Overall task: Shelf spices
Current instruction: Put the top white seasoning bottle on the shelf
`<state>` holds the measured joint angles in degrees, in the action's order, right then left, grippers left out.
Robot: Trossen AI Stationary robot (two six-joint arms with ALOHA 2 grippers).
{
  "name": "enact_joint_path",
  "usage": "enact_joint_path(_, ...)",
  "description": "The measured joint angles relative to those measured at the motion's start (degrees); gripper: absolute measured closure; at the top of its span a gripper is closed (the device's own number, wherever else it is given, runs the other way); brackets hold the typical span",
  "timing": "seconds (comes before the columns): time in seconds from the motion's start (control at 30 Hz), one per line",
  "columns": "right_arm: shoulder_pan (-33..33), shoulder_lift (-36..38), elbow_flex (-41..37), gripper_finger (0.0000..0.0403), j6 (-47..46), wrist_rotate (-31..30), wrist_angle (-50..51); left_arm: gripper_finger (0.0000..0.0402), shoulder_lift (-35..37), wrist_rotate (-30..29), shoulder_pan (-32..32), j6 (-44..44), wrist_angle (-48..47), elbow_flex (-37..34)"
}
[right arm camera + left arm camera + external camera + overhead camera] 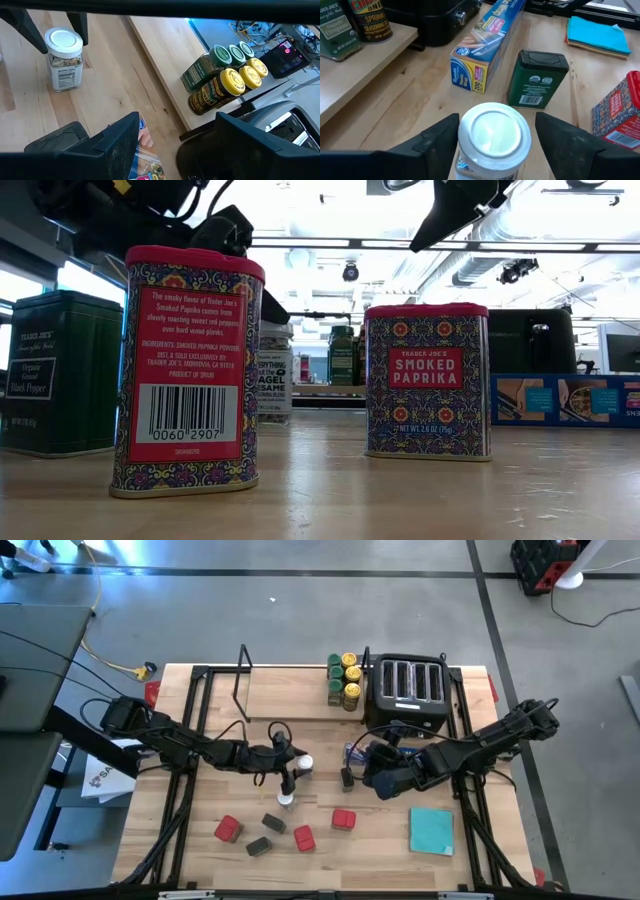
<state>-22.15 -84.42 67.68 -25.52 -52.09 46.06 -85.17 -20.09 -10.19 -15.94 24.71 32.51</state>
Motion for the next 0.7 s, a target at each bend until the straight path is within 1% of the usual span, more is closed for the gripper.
enact_joint_path(0.3, 0.0, 0.0, 0.0, 0.0146, 0.0, -0.1, 0.0, 0.0203, 0.0, 0.1, 0.0, 0.2, 0.4, 0.0)
enact_joint_path(0.7, 0.0, 0.0, 0.0, 0.0146, 0.1, -0.4, 0.0, 0.02, 0.0, 0.1, 0.0, 1.0, 0.8, 0.0)
